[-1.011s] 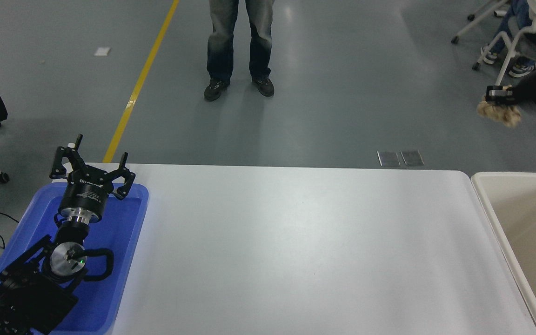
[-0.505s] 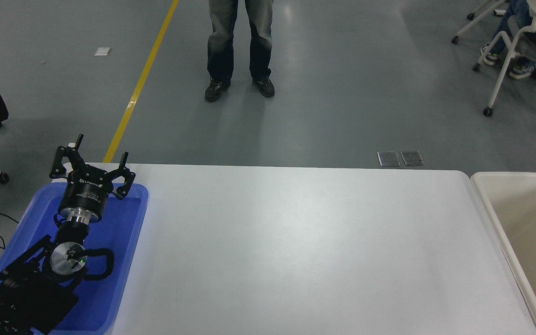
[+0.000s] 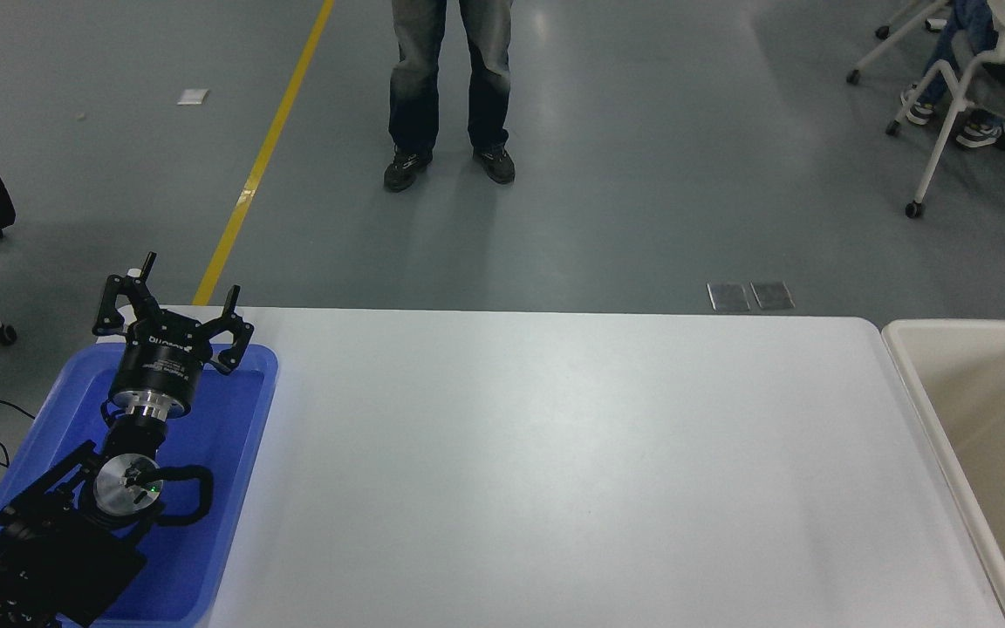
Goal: Pick up paper ball place in dustbin
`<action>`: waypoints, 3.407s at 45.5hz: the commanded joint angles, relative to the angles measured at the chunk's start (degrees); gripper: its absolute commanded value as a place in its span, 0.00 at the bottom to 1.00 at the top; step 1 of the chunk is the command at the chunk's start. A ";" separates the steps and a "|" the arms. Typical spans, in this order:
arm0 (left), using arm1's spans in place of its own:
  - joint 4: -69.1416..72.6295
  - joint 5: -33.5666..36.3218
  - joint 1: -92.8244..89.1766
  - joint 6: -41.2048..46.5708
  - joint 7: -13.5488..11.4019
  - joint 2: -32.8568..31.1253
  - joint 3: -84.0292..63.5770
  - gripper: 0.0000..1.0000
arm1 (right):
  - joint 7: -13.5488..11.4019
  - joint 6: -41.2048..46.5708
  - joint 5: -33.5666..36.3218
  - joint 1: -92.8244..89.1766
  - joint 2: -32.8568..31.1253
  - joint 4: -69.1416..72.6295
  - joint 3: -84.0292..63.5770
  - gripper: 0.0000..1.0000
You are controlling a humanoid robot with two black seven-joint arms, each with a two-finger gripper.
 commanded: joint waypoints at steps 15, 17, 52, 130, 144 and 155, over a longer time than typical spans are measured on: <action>0.00 0.02 0.00 0.00 0.00 0.00 0.00 1.00 | -0.13 -2.91 1.27 -5.62 2.65 -1.65 2.11 0.00; 0.00 0.02 0.00 0.00 0.00 0.00 0.00 1.00 | -0.22 -2.91 1.71 -5.63 2.74 -1.65 2.11 0.00; 0.00 -0.06 0.00 0.00 0.00 0.00 0.00 1.00 | -0.04 -4.75 3.64 -2.12 4.76 -0.77 2.03 1.00; 0.00 0.02 0.00 0.00 0.00 0.00 0.00 1.00 | 20.00 0.25 3.55 -9.40 6.78 37.64 112.68 1.00; 0.00 -0.06 0.00 0.00 0.00 0.00 0.00 1.00 | 23.51 6.05 3.55 -16.17 9.59 38.52 115.93 1.00; 0.00 0.02 0.00 0.00 0.00 0.00 0.00 1.00 | 24.04 6.32 3.55 -16.96 10.73 38.34 115.93 1.00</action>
